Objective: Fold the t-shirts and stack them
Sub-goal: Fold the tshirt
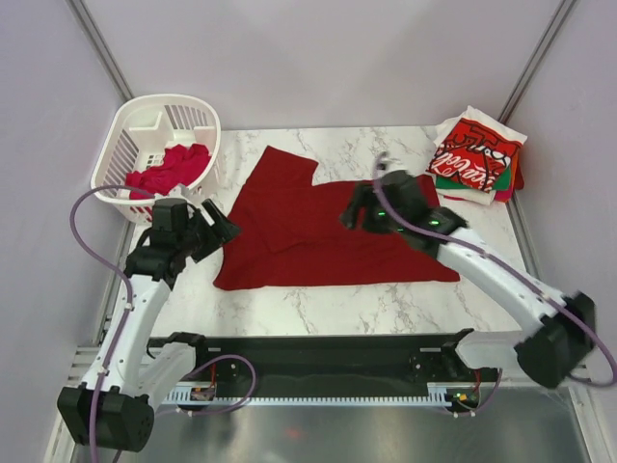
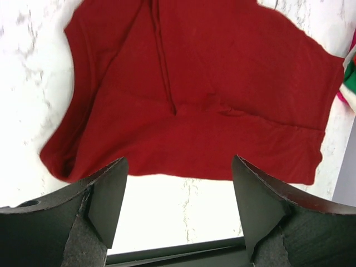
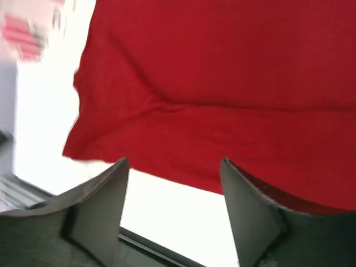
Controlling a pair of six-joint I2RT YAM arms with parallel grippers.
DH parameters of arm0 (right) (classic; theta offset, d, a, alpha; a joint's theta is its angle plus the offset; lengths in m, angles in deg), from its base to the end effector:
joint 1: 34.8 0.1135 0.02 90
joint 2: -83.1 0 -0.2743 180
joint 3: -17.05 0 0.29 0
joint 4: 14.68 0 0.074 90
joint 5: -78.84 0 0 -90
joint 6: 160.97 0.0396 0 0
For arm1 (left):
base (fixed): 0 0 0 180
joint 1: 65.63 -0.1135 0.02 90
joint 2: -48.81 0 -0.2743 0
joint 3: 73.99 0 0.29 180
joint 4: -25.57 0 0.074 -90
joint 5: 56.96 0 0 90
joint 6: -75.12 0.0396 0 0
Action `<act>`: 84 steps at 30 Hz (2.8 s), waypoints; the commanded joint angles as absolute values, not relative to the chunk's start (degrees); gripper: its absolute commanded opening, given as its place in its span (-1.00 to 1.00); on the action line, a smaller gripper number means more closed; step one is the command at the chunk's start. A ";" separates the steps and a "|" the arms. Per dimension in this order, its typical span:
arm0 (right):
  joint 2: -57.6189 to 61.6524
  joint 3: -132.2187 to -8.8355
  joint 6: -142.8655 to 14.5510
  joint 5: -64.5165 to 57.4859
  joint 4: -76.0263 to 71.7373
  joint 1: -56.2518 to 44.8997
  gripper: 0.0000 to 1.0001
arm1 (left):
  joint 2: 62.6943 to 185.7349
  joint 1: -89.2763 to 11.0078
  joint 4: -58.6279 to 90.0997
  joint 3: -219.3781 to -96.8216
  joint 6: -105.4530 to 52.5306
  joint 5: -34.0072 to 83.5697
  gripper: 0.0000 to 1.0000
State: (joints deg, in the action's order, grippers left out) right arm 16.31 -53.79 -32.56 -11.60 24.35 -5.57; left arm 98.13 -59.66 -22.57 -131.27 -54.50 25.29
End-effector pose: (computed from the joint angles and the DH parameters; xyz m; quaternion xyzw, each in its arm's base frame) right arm 0.2569 0.1434 0.3210 0.0727 0.8839 0.2543 0.3856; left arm 0.2132 -0.0277 0.2886 -0.2347 0.8744 -0.2193 0.3637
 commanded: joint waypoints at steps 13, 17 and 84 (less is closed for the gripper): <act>-31.57 -90.15 -54.79 -16.08 24.24 19.16 -0.03 | 84.41 -59.39 -30.14 -134.27 -41.78 32.78 0.74; -38.18 -96.21 -55.76 -15.20 25.91 19.86 0.02 | 82.03 -59.48 -29.35 -133.30 -41.60 35.93 0.72; -48.30 -115.65 -60.07 -26.27 32.15 4.85 0.82 | 82.64 -59.48 -29.44 -133.48 -41.60 37.79 0.75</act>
State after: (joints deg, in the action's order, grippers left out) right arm -47.90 -112.19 -59.79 -24.52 31.37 5.34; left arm 81.98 -59.50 -30.44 -132.78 -43.79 37.47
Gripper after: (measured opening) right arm 0.876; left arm 0.872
